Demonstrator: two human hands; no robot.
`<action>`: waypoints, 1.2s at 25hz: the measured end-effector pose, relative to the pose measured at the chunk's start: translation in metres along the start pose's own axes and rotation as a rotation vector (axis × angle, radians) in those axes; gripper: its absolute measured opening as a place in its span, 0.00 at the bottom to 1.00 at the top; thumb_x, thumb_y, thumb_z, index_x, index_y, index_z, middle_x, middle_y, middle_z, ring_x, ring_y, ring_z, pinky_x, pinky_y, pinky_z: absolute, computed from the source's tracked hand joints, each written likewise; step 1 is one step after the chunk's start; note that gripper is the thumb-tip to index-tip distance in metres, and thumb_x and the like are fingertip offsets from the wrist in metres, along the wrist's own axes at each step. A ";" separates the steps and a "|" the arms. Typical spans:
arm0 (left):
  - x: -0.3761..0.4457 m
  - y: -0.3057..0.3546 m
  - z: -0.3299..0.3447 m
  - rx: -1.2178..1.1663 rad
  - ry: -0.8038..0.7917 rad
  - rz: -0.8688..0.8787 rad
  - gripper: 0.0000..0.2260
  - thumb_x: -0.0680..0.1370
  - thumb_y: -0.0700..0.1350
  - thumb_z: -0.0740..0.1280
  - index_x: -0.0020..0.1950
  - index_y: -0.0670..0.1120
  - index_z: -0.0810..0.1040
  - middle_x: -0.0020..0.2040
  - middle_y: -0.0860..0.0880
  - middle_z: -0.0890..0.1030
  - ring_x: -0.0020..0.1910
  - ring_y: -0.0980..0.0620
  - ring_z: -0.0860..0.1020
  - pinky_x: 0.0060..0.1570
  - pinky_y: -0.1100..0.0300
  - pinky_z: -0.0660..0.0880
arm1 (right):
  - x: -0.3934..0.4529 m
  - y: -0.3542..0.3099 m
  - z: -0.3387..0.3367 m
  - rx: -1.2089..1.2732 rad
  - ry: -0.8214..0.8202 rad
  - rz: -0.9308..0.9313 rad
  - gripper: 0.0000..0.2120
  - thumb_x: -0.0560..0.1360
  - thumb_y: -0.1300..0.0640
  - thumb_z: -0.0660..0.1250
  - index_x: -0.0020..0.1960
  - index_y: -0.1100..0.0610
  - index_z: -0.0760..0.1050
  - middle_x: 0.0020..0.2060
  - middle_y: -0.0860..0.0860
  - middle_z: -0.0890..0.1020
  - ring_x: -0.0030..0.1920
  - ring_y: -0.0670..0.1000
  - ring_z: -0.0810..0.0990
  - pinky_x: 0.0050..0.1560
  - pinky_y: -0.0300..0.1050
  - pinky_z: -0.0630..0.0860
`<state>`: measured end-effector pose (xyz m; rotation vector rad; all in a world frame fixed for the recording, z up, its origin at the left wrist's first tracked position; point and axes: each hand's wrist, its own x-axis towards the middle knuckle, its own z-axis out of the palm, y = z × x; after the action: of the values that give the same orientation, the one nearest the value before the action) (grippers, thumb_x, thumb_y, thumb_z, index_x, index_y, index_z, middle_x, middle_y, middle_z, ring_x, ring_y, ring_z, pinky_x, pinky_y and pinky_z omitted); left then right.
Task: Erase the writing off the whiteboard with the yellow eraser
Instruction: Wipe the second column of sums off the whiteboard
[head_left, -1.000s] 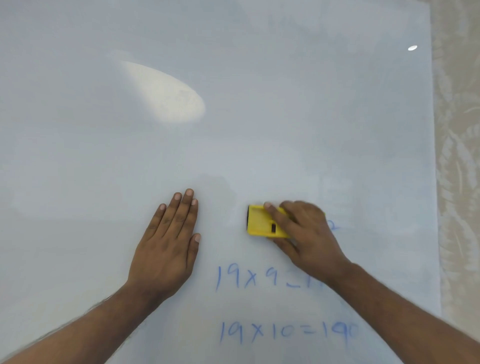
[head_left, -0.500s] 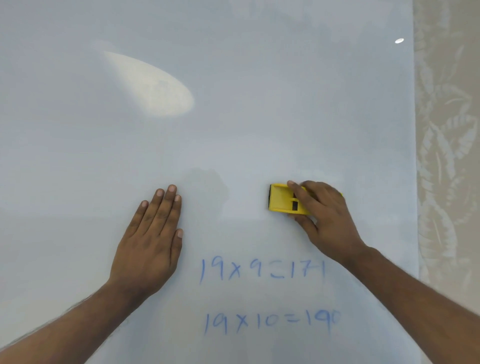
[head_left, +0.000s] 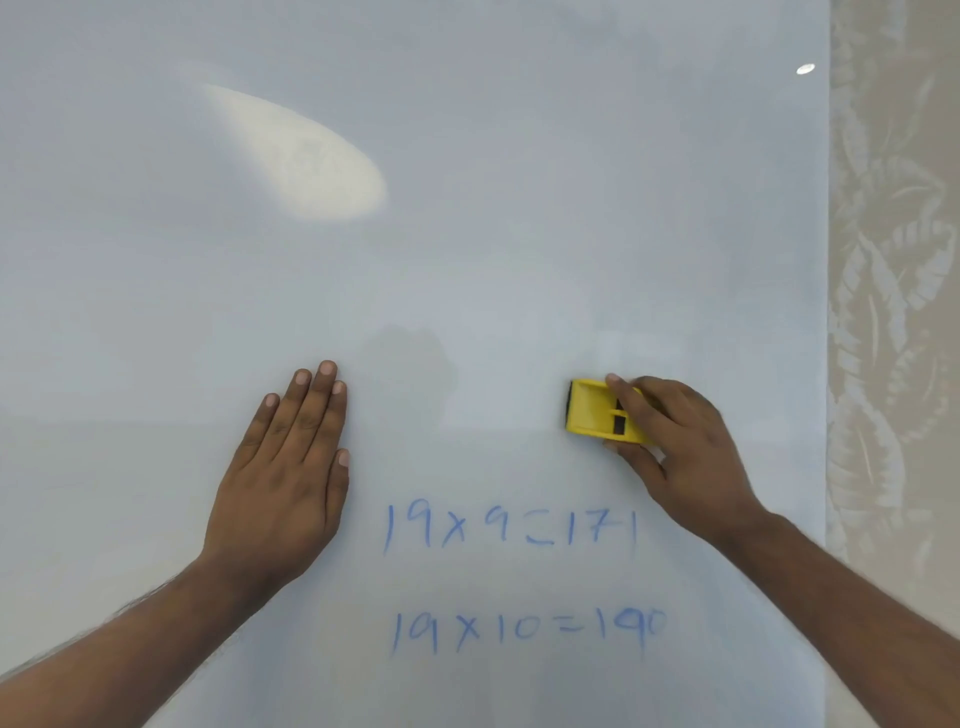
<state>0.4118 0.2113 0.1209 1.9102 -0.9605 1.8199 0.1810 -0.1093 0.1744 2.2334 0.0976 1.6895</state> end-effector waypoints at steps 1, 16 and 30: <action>-0.001 0.000 0.000 0.000 -0.001 -0.002 0.26 0.84 0.46 0.51 0.81 0.38 0.57 0.83 0.43 0.56 0.82 0.45 0.55 0.81 0.47 0.52 | -0.001 -0.007 0.005 0.014 0.007 0.006 0.25 0.77 0.50 0.64 0.72 0.57 0.69 0.58 0.57 0.77 0.57 0.60 0.77 0.58 0.55 0.73; -0.008 0.005 0.001 -0.004 0.000 -0.014 0.26 0.84 0.47 0.50 0.81 0.38 0.56 0.83 0.42 0.56 0.82 0.45 0.54 0.81 0.46 0.52 | -0.013 -0.011 0.007 0.029 0.014 0.025 0.25 0.78 0.47 0.62 0.73 0.55 0.68 0.58 0.56 0.78 0.57 0.58 0.76 0.59 0.53 0.72; -0.015 0.006 0.002 0.007 0.002 0.005 0.26 0.84 0.47 0.50 0.81 0.38 0.56 0.83 0.42 0.56 0.83 0.45 0.54 0.81 0.48 0.51 | -0.065 -0.007 0.016 0.011 -0.040 -0.040 0.24 0.79 0.49 0.61 0.74 0.52 0.65 0.57 0.56 0.77 0.56 0.59 0.75 0.59 0.51 0.68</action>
<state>0.4102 0.2089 0.1047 1.9118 -0.9607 1.8299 0.1782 -0.1228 0.1081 2.2566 0.1417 1.6272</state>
